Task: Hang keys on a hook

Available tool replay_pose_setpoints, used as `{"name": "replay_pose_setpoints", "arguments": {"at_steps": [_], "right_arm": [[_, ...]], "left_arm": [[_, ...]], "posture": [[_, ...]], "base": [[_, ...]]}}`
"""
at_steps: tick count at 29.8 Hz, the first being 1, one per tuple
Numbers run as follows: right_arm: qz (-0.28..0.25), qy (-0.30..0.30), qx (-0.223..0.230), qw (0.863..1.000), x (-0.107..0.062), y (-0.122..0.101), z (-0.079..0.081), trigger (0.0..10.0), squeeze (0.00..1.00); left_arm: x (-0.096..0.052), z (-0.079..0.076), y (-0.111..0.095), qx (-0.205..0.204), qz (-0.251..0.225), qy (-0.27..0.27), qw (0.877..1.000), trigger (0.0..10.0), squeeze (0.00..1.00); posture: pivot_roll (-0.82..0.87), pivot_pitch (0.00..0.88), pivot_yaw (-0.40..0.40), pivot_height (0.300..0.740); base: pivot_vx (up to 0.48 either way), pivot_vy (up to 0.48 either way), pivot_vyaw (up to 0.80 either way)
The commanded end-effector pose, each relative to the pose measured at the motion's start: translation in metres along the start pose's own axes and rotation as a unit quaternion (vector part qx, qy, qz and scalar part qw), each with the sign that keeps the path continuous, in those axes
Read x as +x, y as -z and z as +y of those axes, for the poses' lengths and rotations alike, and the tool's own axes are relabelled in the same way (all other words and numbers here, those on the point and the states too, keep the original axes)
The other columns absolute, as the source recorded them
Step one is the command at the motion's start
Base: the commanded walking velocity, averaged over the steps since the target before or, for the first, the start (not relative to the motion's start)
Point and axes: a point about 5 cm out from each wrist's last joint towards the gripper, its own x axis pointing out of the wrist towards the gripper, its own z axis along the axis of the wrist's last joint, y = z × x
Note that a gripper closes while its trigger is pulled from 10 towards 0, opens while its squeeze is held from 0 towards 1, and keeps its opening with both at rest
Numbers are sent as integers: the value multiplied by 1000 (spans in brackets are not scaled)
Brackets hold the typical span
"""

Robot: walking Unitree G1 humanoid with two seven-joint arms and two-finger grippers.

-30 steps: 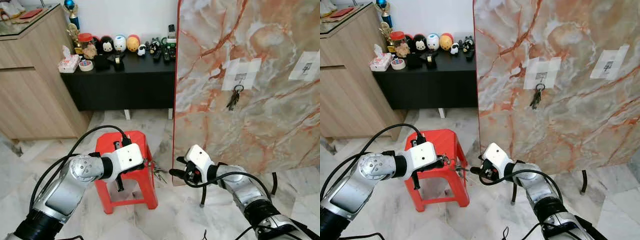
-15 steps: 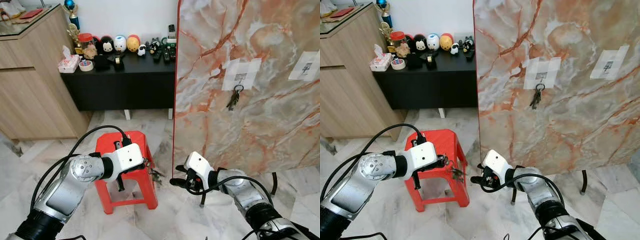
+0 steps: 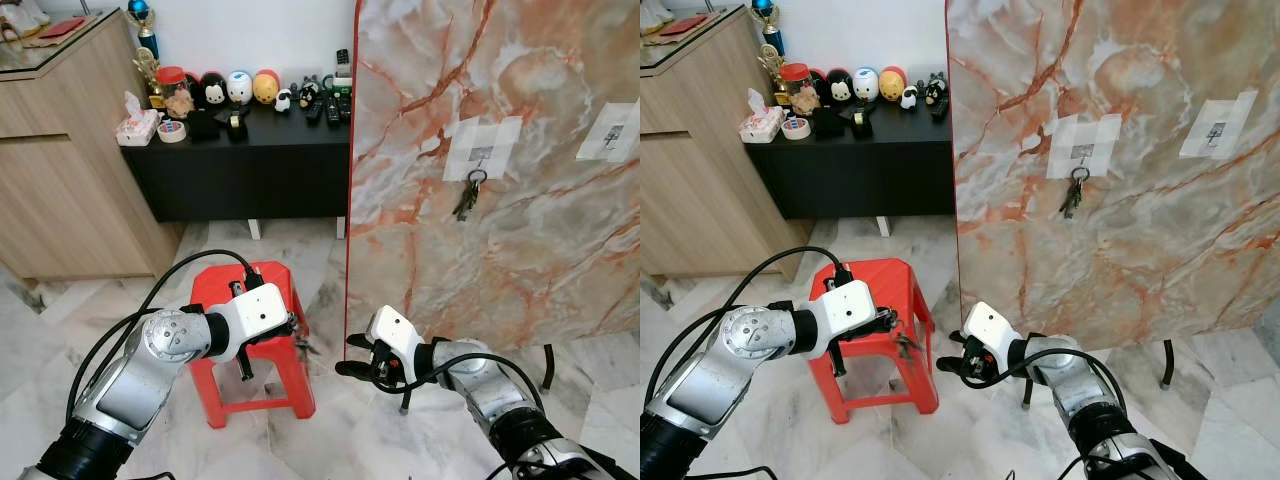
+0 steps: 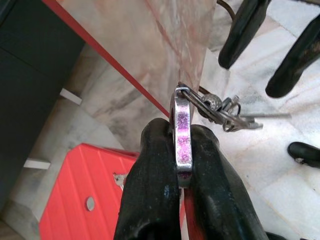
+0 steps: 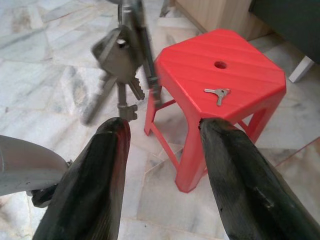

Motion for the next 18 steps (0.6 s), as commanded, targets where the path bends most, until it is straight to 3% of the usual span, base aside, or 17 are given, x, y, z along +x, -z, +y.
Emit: {"name": "replay_pose_setpoints", "arguments": {"at_steps": [1,11,18], "right_arm": [[-9,-7,-1,1000,0,-3,2,10000,0],[-34,0,3,999,1,-7,1,10000,0],[-54,-7,-11,998,0,-17,-1,10000,0]], "left_arm": [[-3,5,-12,9,-19,-2,1000,10000,0],[-4,2,-32,17,-45,22,999,10000,0],[-4,-5,-34,13,-40,48,998,10000,0]], "posture": [[39,43,22,740],[45,42,22,740],[44,39,23,740]], "base": [[0,0,0],[0,0,0],[0,0,0]]}}
